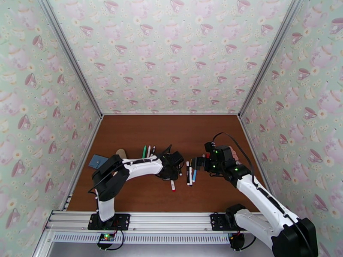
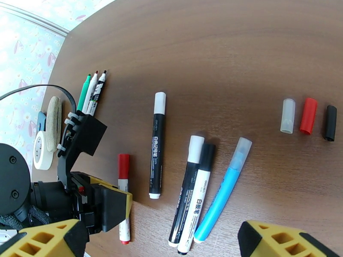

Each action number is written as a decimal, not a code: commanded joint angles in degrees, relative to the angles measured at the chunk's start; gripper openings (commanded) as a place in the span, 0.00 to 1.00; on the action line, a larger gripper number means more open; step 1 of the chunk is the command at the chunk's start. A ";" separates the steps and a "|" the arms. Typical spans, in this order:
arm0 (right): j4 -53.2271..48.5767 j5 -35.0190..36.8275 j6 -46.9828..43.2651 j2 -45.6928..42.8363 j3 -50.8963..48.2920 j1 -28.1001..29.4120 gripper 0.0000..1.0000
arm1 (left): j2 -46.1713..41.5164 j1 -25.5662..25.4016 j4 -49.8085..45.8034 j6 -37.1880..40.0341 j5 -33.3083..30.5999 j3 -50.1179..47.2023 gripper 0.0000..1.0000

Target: Open the pen caps

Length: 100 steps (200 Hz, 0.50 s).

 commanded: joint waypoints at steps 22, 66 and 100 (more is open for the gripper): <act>0.45 0.39 0.34 0.38 0.66 0.29 1.00 | -1.24 1.06 -4.32 2.04 -3.29 -1.00 0.25; 4.14 -3.52 3.11 2.15 0.45 0.32 0.98 | -4.76 2.43 -2.27 3.19 -3.64 -2.28 0.17; 12.59 -8.26 11.33 4.57 -0.43 0.30 0.93 | -12.50 4.33 8.20 8.25 -0.24 -8.20 0.16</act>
